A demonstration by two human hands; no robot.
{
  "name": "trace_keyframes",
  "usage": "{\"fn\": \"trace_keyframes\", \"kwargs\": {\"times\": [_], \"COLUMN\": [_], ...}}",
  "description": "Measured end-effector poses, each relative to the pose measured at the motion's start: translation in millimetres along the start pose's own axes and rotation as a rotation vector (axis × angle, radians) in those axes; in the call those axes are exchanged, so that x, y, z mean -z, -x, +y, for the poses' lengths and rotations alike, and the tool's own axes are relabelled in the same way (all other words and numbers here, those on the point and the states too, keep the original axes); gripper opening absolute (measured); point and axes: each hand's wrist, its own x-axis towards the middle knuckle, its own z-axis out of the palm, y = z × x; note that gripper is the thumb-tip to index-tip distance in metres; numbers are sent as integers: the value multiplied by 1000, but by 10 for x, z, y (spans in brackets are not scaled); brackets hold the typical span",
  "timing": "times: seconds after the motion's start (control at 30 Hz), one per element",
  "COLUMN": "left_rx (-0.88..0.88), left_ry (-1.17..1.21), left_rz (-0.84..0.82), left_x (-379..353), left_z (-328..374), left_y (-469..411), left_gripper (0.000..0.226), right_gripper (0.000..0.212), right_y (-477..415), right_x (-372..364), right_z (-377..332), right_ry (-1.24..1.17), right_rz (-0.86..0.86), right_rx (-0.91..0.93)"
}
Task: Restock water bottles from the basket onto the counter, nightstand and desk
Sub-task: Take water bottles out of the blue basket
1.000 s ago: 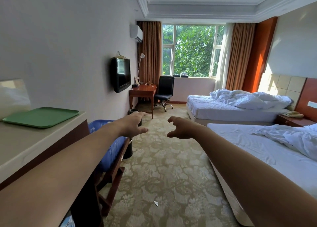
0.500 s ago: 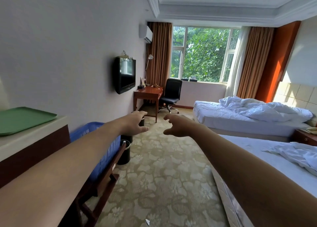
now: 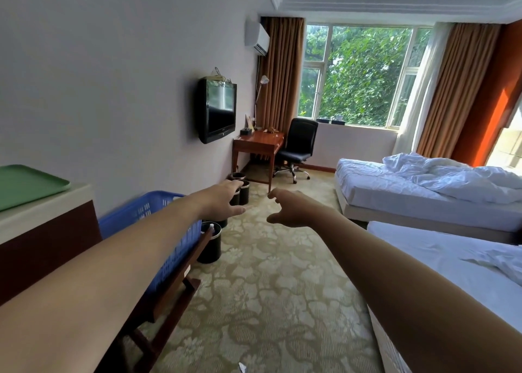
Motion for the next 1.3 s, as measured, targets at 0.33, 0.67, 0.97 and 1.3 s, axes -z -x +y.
{"fn": "trace_keyframes", "kwargs": {"times": [0.33,0.67,0.97,1.3], "left_rx": [12,77,196,348], "left_ry": [-15,-39,-138,-120], "left_rz": [19,64,77,111], "left_x": [69,154,157,206], "left_z": [-411,-1169,-1827,-2441], "left_y": [-1039,-2034,-2401,-2820], "left_gripper": [73,75,73,72], "right_gripper": [60,69,71,71], "right_y": [-1142,-2541,-3427,-4440], "right_x": [-3,-77,-363,-547], "right_z": [241,278,143,-32], "right_ry": [-6,-9,44,63], "right_rz": [-11,9,43,-15], "right_rx": [25,81,164,365]}}
